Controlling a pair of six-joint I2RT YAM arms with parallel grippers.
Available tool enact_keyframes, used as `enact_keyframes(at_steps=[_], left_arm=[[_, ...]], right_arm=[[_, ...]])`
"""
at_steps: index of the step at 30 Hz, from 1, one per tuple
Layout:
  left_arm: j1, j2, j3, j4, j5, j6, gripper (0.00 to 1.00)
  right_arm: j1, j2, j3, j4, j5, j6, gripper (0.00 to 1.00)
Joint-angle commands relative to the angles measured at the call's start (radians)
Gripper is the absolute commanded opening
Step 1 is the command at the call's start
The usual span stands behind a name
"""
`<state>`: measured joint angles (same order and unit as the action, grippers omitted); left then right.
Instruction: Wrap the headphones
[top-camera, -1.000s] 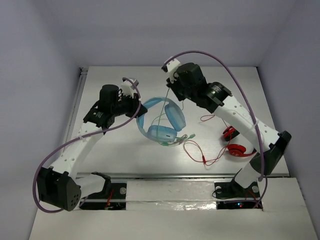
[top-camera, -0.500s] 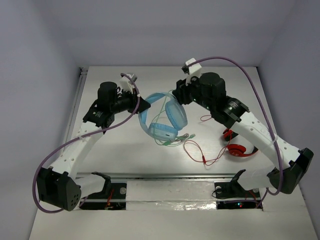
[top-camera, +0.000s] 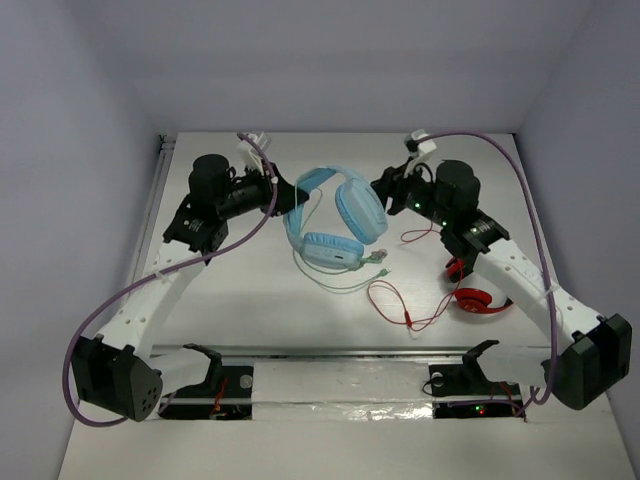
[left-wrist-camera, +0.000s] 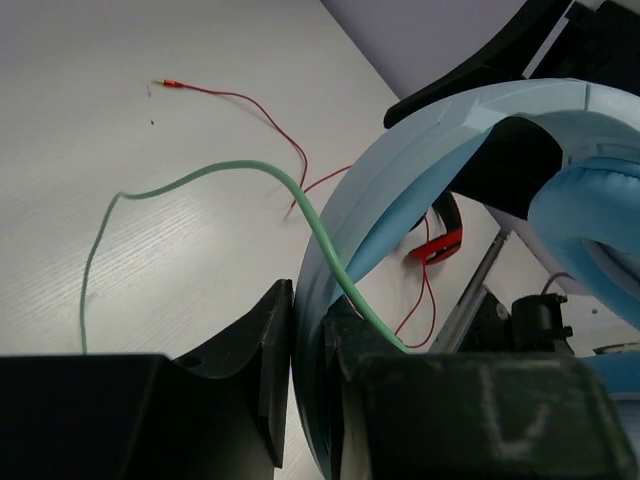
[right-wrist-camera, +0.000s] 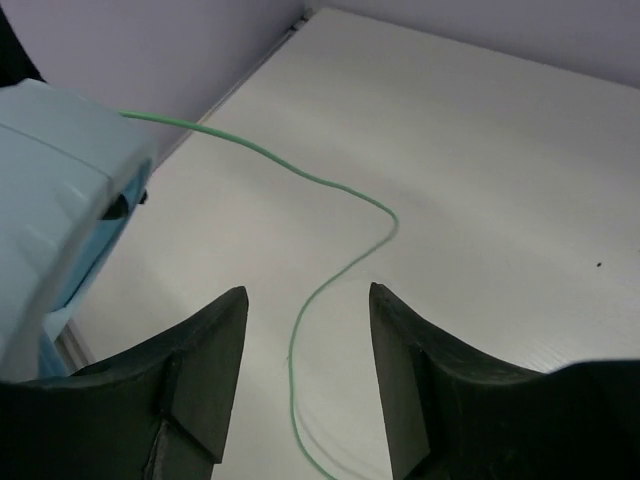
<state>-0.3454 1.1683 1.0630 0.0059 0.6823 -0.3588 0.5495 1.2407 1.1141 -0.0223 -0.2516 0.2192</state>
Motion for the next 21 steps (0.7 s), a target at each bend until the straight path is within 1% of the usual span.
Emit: enact_keyframes(at_steps=[1, 2, 3, 5, 8, 10, 11, 12, 13, 14, 15, 16, 17, 18, 20, 21], left_arm=[[-0.001, -0.038, 0.086, 0.101, -0.012, -0.074, 0.00], [-0.001, -0.035, 0.103, 0.094, -0.030, -0.077, 0.00], [-0.001, -0.032, 0.112, 0.083, -0.041, -0.074, 0.00], [-0.001, -0.018, 0.144, 0.042, -0.081, -0.063, 0.00], [-0.001, 0.001, 0.184, -0.022, -0.140, -0.040, 0.00], [-0.001, 0.008, 0.204, -0.069, -0.177, -0.014, 0.00], [-0.001, 0.016, 0.236, -0.131, -0.219, 0.000, 0.00], [-0.001, 0.025, 0.253, -0.168, -0.237, 0.012, 0.00], [-0.001, 0.040, 0.267, -0.197, -0.250, 0.024, 0.00], [-0.001, 0.048, 0.290, -0.249, -0.257, 0.040, 0.00], [-0.001, 0.053, 0.298, -0.271, -0.259, 0.041, 0.00], [-0.001, 0.054, 0.302, -0.283, -0.257, 0.041, 0.00], [-0.001, 0.053, 0.311, -0.296, -0.242, 0.037, 0.00], [-0.001, 0.056, 0.319, -0.305, -0.231, 0.034, 0.00], [-0.001, 0.063, 0.342, -0.316, -0.167, 0.029, 0.00], [-0.010, 0.067, 0.351, -0.319, -0.150, 0.020, 0.00]], right_arm=[[-0.103, -0.093, -0.066, 0.254, -0.161, 0.123, 0.59], [-0.112, -0.099, -0.100, 0.274, -0.201, 0.144, 0.62], [-0.112, -0.101, -0.106, 0.281, -0.210, 0.146, 0.62], [-0.112, -0.081, -0.115, 0.285, -0.212, 0.152, 0.62], [-0.112, -0.064, -0.175, 0.356, -0.181, 0.187, 0.60], [-0.112, -0.054, -0.227, 0.424, -0.151, 0.215, 0.43], [-0.112, -0.035, -0.243, 0.450, -0.135, 0.250, 0.25], [-0.112, -0.018, -0.256, 0.478, -0.140, 0.267, 0.04], [-0.112, 0.002, -0.282, 0.539, -0.150, 0.287, 0.00], [-0.112, 0.050, -0.293, 0.568, -0.156, 0.324, 0.00], [-0.112, 0.081, -0.306, 0.653, -0.170, 0.344, 0.00], [-0.112, 0.116, -0.316, 0.694, -0.196, 0.361, 0.00], [-0.112, 0.156, -0.312, 0.735, -0.283, 0.388, 0.03], [-0.112, 0.243, -0.301, 0.822, -0.329, 0.403, 0.20], [-0.112, 0.328, -0.280, 0.936, -0.437, 0.468, 0.38], [-0.112, 0.403, -0.269, 1.022, -0.455, 0.482, 0.50]])
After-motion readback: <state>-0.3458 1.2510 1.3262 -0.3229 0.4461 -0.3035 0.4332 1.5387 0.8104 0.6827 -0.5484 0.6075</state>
